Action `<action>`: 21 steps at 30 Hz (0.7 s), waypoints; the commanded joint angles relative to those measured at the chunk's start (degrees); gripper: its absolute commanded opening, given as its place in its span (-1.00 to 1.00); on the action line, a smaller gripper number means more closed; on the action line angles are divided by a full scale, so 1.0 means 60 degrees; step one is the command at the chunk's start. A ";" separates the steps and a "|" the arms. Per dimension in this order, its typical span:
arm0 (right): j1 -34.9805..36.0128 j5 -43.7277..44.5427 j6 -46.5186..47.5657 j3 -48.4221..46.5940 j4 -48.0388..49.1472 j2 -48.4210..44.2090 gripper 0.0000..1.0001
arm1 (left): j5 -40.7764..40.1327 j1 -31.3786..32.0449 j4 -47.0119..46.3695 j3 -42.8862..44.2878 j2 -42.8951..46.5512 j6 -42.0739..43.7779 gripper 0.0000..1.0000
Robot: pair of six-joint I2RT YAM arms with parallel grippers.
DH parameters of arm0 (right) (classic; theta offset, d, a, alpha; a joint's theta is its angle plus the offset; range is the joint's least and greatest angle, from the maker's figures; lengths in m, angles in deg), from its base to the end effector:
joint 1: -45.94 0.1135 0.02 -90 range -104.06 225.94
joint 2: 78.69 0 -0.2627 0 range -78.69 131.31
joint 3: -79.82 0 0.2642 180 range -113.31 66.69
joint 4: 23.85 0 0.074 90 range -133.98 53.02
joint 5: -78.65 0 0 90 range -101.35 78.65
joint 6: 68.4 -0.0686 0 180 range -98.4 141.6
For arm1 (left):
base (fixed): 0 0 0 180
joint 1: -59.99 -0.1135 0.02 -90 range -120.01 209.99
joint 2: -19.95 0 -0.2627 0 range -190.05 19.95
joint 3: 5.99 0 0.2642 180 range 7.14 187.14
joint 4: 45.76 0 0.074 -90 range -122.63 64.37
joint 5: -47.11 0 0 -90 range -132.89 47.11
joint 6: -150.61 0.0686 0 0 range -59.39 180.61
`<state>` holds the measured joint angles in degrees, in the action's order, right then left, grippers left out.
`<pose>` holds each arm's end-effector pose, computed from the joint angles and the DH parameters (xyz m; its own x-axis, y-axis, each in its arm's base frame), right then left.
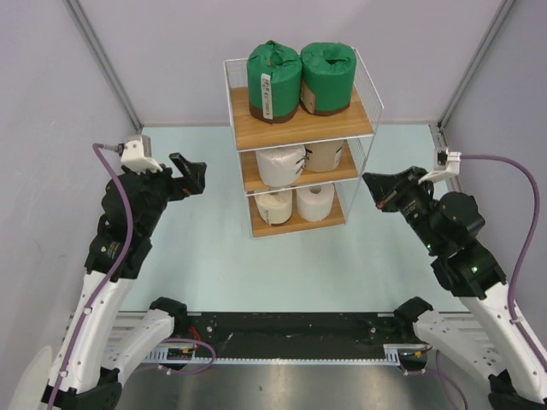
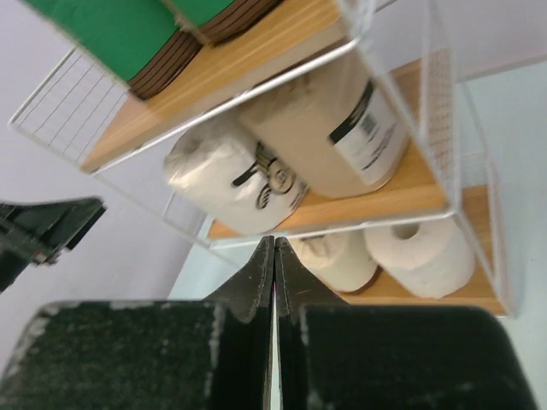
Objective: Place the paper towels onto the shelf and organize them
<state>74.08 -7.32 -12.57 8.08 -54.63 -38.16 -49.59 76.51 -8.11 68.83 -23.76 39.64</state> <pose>0.1687 0.0848 0.4222 -0.2240 0.5156 -0.8271 -0.3417 0.7532 0.5621 0.1916 -0.0485 0.4153 -0.1633 -0.3223 -0.9324 0.1209 0.9315 -0.3431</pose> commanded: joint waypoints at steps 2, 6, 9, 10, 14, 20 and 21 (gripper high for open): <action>0.1972 0.1423 -0.0398 0.0567 0.0550 0.0084 -1.00 | 0.0266 -0.0086 -0.0130 0.0061 0.0223 -0.0210 1.00; 0.2852 0.0779 -0.0822 0.1227 0.2715 0.1486 -1.00 | 0.0355 -0.0086 -0.0058 0.0132 0.0281 -0.0313 1.00; 0.3775 0.1684 -0.0560 0.1316 0.3686 0.2163 -1.00 | 0.0209 -0.0071 0.0104 0.0366 0.0340 -0.0138 1.00; 0.3922 0.1875 -0.0414 0.1345 0.4225 0.2542 -1.00 | 0.0194 -0.0071 0.0148 0.0411 0.0355 -0.0094 1.00; 0.4216 0.2723 -0.0486 0.1915 0.6189 0.3146 -1.00 | 0.0208 -0.0071 0.0207 0.0470 0.0340 -0.0020 1.00; 0.4421 0.3384 -0.0369 0.2691 0.8594 0.3600 -1.00 | 0.0267 -0.0071 0.0177 0.0339 0.0384 0.0038 1.00; 0.4421 0.3415 -0.0340 0.2737 0.9002 0.3644 -1.00 | 0.0267 -0.0071 0.0148 0.0309 0.0384 0.0053 1.00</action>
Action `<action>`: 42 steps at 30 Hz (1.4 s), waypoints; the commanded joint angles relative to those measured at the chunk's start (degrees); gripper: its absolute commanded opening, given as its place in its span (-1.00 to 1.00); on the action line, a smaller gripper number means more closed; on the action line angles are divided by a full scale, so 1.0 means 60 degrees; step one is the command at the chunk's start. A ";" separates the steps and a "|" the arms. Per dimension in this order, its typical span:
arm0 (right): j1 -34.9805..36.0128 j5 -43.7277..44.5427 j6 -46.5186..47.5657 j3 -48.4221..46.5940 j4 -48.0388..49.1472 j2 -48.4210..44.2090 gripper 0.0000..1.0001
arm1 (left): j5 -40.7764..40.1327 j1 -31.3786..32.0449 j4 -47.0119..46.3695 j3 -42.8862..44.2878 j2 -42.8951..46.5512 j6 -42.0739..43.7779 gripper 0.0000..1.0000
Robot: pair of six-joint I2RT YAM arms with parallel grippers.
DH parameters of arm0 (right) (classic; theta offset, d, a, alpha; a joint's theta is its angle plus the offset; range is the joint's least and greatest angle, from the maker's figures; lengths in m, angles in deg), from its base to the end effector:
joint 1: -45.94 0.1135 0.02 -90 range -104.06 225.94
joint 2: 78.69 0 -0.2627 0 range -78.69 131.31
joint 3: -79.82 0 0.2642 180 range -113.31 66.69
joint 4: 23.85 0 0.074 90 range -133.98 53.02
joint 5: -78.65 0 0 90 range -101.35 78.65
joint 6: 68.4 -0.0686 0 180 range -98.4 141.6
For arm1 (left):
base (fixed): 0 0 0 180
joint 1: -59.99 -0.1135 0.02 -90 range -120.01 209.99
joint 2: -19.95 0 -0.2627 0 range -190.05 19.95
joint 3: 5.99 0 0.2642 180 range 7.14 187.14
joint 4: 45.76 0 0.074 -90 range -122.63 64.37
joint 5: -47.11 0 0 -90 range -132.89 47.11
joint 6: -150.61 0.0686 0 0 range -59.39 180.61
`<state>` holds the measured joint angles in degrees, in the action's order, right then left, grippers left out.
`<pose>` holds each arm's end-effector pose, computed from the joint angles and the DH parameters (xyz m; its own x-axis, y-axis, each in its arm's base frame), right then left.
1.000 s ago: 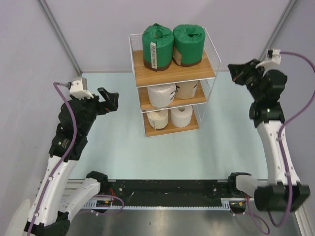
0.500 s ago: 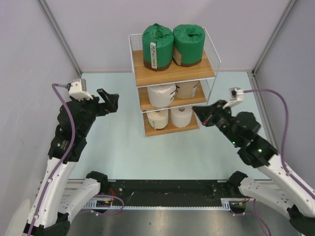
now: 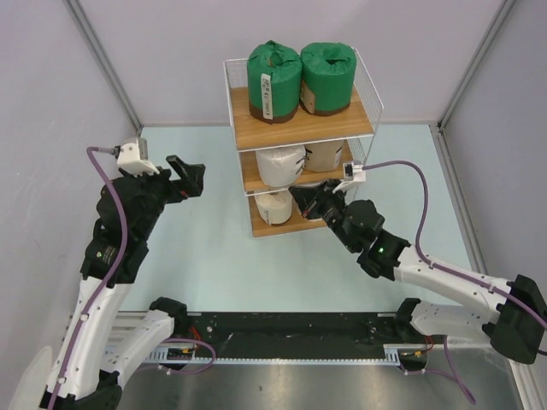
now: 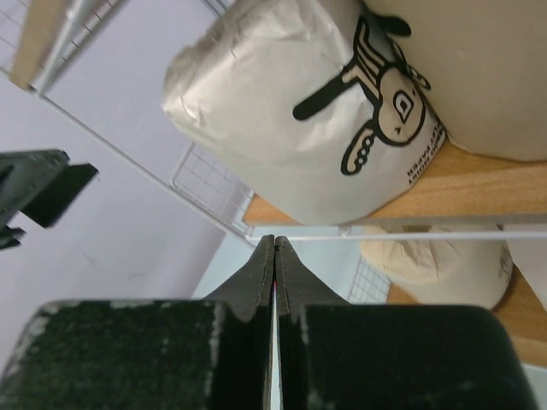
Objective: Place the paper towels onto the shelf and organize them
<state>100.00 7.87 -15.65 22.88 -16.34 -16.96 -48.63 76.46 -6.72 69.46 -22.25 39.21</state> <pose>0.1929 0.2276 0.3294 -0.3238 0.5272 -0.7856 -0.4718 0.6298 0.6170 0.1821 -0.0467 0.4205 -0.1582 -0.3318 -0.9300 0.1385 0.9251 -0.3536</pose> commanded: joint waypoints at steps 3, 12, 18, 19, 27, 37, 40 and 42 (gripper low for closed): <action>0.0101 0.0956 0.0189 0.0402 0.3134 0.0331 -1.00 | 0.0121 -0.0093 -0.0144 0.0072 0.0118 0.0111 1.00; 0.0101 0.1336 0.0554 0.0534 0.4628 0.1019 -1.00 | 0.0151 -0.0093 -0.0290 -0.0221 0.0148 0.0053 1.00; -0.0104 0.1528 0.0541 0.0549 0.5158 0.1341 -1.00 | 0.0194 -0.0108 -0.0334 -0.0309 0.0133 0.0053 1.00; -0.0148 0.1528 0.0511 0.0549 0.5187 0.1356 -1.00 | 0.0195 -0.0123 -0.0334 -0.0324 0.0104 0.0053 1.00; -0.0470 0.1498 0.0350 0.0535 0.5187 0.1517 -1.00 | 0.0238 -0.0167 -0.0393 -0.0441 0.0104 0.0053 1.00; -0.0734 0.1425 0.0218 0.0520 0.5538 0.1884 -1.00 | 0.0253 -0.0182 -0.0407 -0.0617 0.0148 0.0038 1.00; -0.0807 0.1440 0.0218 0.0520 0.5641 0.1957 -1.00 | 0.0253 -0.0196 -0.0393 -0.0646 0.0162 0.0023 0.99; -0.0837 0.1440 0.0218 0.0520 0.5714 0.2001 -1.00 | 0.0253 -0.0211 -0.0393 -0.0661 0.0177 0.0023 0.99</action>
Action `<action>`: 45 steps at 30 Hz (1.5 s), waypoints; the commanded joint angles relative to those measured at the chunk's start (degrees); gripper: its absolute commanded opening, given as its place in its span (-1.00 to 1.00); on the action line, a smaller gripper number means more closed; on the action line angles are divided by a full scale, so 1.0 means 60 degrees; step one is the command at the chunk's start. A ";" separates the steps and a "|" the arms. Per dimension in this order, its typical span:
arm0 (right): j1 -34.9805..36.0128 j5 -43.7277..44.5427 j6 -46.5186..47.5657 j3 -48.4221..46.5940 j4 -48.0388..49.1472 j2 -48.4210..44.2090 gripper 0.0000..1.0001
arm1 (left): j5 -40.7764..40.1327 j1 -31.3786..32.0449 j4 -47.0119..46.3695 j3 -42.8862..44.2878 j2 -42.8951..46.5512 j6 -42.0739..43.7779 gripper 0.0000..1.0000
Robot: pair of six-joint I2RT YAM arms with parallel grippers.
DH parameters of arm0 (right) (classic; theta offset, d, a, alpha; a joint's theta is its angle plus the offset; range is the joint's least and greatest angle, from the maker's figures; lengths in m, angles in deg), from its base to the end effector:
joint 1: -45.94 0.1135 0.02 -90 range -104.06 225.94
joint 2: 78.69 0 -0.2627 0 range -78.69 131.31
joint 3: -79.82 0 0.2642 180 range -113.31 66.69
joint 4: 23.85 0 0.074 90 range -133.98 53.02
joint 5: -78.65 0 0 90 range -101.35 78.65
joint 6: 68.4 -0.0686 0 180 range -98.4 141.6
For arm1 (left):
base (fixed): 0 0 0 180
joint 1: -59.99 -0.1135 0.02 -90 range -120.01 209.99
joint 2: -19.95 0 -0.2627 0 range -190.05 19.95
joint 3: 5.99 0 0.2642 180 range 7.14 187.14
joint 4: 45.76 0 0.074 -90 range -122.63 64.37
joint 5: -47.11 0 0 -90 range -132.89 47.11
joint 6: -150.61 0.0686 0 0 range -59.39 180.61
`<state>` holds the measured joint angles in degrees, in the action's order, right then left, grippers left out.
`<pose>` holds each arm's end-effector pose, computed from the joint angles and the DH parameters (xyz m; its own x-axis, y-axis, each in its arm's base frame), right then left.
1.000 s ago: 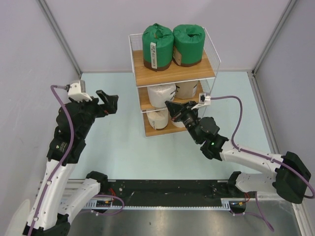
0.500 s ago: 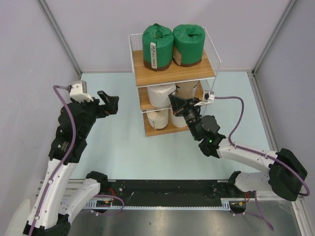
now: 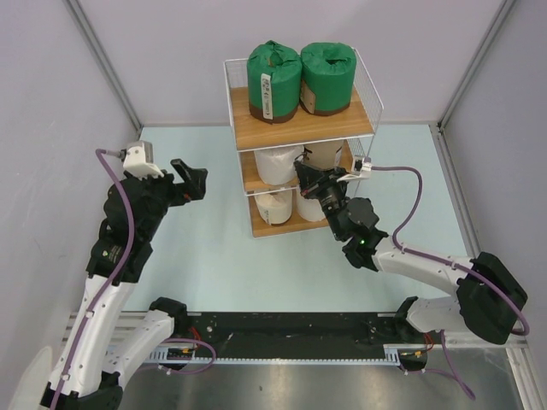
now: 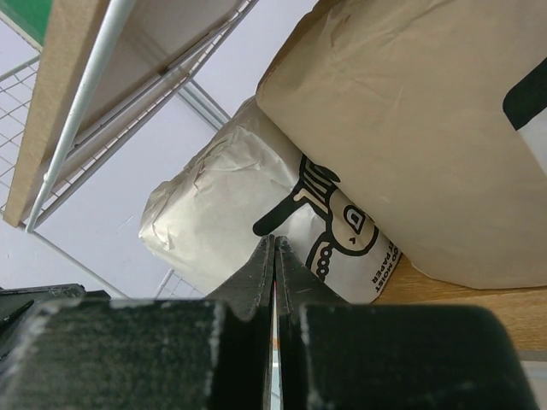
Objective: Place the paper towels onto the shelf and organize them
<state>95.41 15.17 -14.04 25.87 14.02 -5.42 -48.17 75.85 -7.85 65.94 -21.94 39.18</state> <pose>0.2326 0.2249 0.3207 -0.0680 0.7228 -0.6877 -0.4496 0.5931 0.6679 0.1885 -0.0470 0.4017 -0.1900 -0.3242 -0.9267 0.1236 0.9285 -0.3502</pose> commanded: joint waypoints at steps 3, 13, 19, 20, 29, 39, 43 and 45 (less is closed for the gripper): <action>-0.0145 0.0194 -0.0052 0.0021 0.0728 0.0165 -1.00 | 0.0191 -0.0123 -0.0203 -0.0104 0.0126 0.0027 1.00; -0.0291 0.0004 -0.0008 -0.0257 0.0816 0.0458 -1.00 | 0.0250 -0.0182 -0.0232 -0.0192 0.0141 0.0042 1.00; -0.0321 -0.0055 0.0168 -0.0360 0.0947 0.0546 -1.00 | 0.0294 -0.0226 -0.0262 -0.0206 0.0111 0.0027 1.00; -0.0321 -0.0084 0.0183 -0.0360 0.0933 0.0532 -1.00 | 0.0294 -0.0226 -0.0247 -0.0206 0.0111 0.0027 1.00; 0.0293 -0.0026 0.0944 -0.0360 0.0026 -0.0537 -1.00 | 0.0309 -0.0270 -0.0233 -0.0250 0.0155 0.0041 1.00; 0.1086 -0.0289 0.0886 -0.0389 0.0331 -0.0202 -1.00 | 0.0381 -0.0284 -0.0247 -0.0309 0.0155 0.0012 1.00; 0.1071 -0.0436 0.0973 -0.0653 0.0712 0.0544 -1.00 | 0.0294 -0.0314 -0.0174 -0.0265 0.0214 0.0071 1.00; 0.1042 -0.0480 0.1003 -0.0843 0.0918 0.0750 -1.00 | 0.0294 -0.0343 -0.0174 -0.0265 0.0229 0.0114 1.00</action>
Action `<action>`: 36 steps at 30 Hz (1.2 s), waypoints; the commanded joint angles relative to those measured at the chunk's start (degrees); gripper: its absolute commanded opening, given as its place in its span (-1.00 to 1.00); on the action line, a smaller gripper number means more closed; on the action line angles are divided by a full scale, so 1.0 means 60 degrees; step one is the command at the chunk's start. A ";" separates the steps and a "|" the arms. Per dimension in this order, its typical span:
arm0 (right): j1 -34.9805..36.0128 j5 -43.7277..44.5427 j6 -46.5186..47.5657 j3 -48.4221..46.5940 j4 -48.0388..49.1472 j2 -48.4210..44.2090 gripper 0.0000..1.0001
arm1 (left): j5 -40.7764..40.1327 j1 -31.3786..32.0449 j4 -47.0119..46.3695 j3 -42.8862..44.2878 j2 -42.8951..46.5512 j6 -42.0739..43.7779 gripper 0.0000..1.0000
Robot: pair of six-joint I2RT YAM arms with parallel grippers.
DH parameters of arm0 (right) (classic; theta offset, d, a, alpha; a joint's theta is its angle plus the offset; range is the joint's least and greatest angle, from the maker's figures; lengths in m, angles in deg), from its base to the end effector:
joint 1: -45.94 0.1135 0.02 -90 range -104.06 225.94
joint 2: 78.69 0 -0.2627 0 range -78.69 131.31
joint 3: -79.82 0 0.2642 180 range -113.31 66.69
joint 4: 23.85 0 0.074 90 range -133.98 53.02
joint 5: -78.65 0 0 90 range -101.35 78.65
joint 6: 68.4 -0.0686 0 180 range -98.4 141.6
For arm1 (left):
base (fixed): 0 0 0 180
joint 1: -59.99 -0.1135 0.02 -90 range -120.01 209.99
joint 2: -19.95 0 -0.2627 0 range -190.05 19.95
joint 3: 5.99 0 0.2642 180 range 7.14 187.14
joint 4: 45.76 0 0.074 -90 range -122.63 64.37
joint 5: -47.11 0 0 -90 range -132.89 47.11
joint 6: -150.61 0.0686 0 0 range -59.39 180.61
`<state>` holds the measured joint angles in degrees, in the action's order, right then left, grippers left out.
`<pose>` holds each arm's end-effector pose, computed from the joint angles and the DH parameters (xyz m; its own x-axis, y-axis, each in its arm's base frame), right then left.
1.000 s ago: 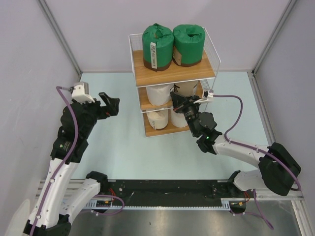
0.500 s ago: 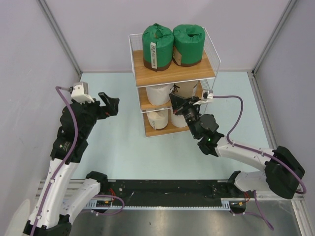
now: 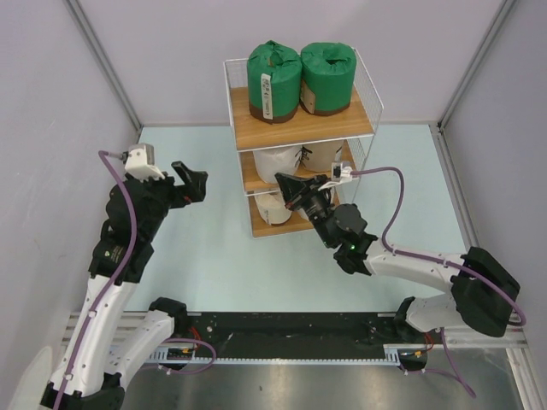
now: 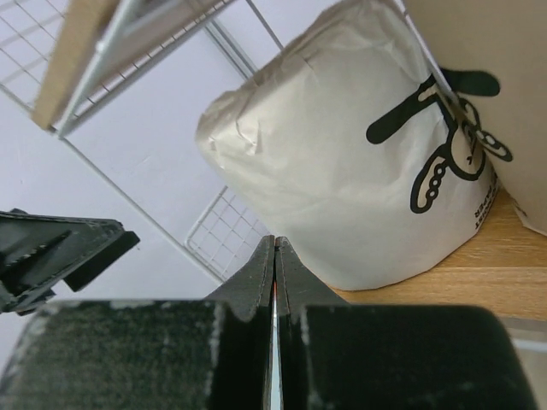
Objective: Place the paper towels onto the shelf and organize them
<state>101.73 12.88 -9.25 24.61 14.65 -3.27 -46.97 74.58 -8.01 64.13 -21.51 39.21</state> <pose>0.2096 0.2583 0.3193 -0.1229 0.6510 -0.7491 -0.5498 0.5837 0.5975 0.1905 -0.0445 0.3916 -0.2092 -0.3216 -0.9235 0.1148 0.9297 -0.3498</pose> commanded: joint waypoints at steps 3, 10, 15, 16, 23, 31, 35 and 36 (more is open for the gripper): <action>-0.0157 -0.0185 0.0118 -0.0910 0.0886 0.0716 -1.00 | 0.0108 -0.0146 -0.0090 0.0037 0.0156 0.0111 0.99; -0.0450 -0.0244 0.0029 -0.1247 0.0842 0.1068 -1.00 | 0.0108 -0.0190 -0.0075 -0.0036 0.0214 0.0111 0.99; -0.0670 -0.0492 -0.0131 -0.1335 0.0783 0.1258 -1.00 | 0.0152 -0.0220 -0.0090 -0.0065 0.0214 0.0111 0.99; -0.0699 -0.0508 -0.0204 -0.1335 0.0783 0.1259 -1.00 | 0.0152 -0.0220 -0.0090 -0.0065 0.0214 0.0126 1.00; -0.0641 -0.0917 -0.0132 -0.1335 0.0609 0.0981 -1.00 | 0.0167 -0.0264 -0.0061 -0.0094 0.0243 0.0111 0.99; 0.0924 -0.0744 0.0937 -0.0941 -0.1585 -0.0907 -1.00 | 0.0239 -0.0278 -0.0060 -0.0284 0.0376 0.0038 1.00; 0.1453 0.0441 0.0923 0.0039 -0.2379 -0.2632 -1.00 | 0.0415 -0.0293 -0.0221 -0.1043 0.0434 -0.0386 1.00; 0.1512 0.0589 0.0880 0.0404 -0.2540 -0.2928 -1.00 | 0.0445 -0.0278 -0.0265 -0.1235 0.0449 -0.0546 0.99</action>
<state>109.38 9.32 -5.62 21.94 5.01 -12.93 -46.29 73.36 -8.16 60.85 -19.34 38.90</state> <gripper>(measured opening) 0.008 0.996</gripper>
